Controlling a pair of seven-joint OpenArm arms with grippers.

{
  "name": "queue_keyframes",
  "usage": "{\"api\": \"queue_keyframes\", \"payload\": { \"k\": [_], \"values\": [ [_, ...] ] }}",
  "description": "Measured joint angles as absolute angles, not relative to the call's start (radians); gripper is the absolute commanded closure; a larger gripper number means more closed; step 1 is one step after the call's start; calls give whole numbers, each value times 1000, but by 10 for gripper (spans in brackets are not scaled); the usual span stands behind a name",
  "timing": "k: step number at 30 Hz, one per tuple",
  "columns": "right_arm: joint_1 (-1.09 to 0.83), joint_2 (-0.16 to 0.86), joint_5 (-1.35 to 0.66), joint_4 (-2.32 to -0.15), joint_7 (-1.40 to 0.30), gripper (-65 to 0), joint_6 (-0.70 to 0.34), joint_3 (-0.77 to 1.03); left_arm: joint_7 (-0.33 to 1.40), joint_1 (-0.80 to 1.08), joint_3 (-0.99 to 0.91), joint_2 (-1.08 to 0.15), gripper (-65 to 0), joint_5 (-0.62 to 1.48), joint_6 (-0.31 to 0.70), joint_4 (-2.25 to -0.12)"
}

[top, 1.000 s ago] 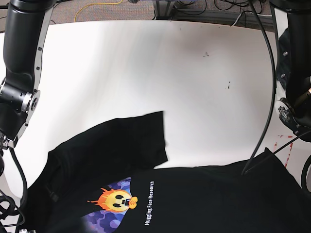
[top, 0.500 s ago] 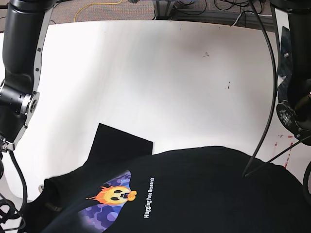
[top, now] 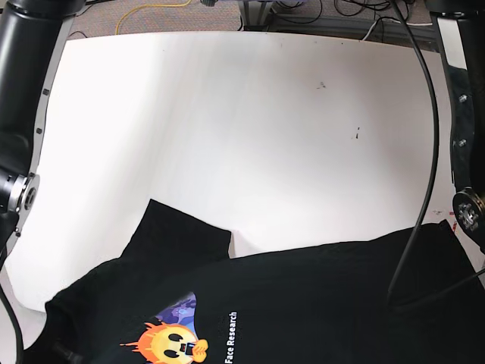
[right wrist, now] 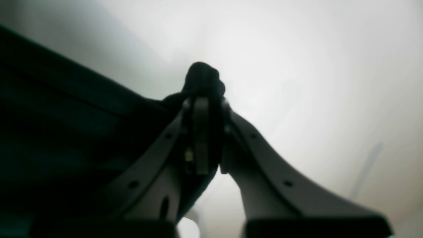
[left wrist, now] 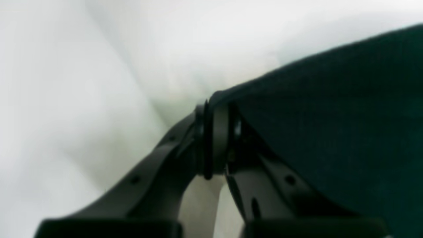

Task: Fold the T-shirt properly
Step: 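Lower the held shirt edge with both grippers onto the table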

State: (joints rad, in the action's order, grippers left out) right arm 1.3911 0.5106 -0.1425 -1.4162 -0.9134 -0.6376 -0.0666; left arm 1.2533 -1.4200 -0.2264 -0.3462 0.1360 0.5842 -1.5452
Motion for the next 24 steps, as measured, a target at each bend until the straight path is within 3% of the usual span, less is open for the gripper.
{"api": "queue_keyframes", "payload": {
  "k": [13,24],
  "values": [
    [1380,525,-146,-1445,-919,0,-676,-82,1256,-1383,-221,-345,-3,137,585,-1574],
    [1146,578,-160,-1619,-969,0,-679,-10,1255,-1104,-229,-337,-3,149,595,-1729]
  ]
}}
